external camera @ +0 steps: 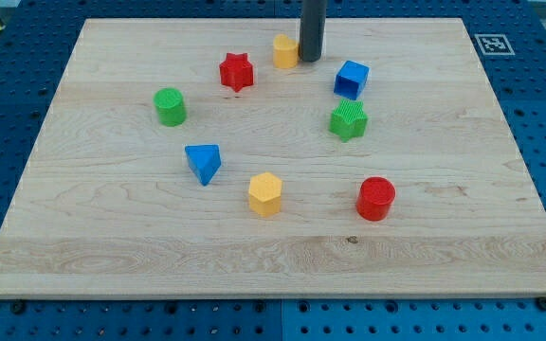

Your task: Push the red star diagonal to the top right of the board

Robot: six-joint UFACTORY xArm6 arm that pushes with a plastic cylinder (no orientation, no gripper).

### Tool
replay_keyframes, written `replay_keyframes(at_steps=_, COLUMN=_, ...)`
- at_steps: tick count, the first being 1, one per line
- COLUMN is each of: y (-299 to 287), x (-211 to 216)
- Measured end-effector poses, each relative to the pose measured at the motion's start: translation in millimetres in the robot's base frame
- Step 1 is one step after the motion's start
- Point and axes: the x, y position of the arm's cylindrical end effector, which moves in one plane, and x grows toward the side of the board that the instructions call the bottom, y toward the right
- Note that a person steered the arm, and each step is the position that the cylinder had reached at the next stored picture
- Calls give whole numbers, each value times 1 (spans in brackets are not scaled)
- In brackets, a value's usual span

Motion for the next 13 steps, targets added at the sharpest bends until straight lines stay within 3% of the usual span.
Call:
replay_keyframes(at_steps=1, y=-1, x=-7)
replay_keyframes(at_steps=6, y=-139, x=-31)
replay_keyframes(at_steps=8, y=-114, x=26)
replay_keyframes(at_steps=13, y=-79, x=34)
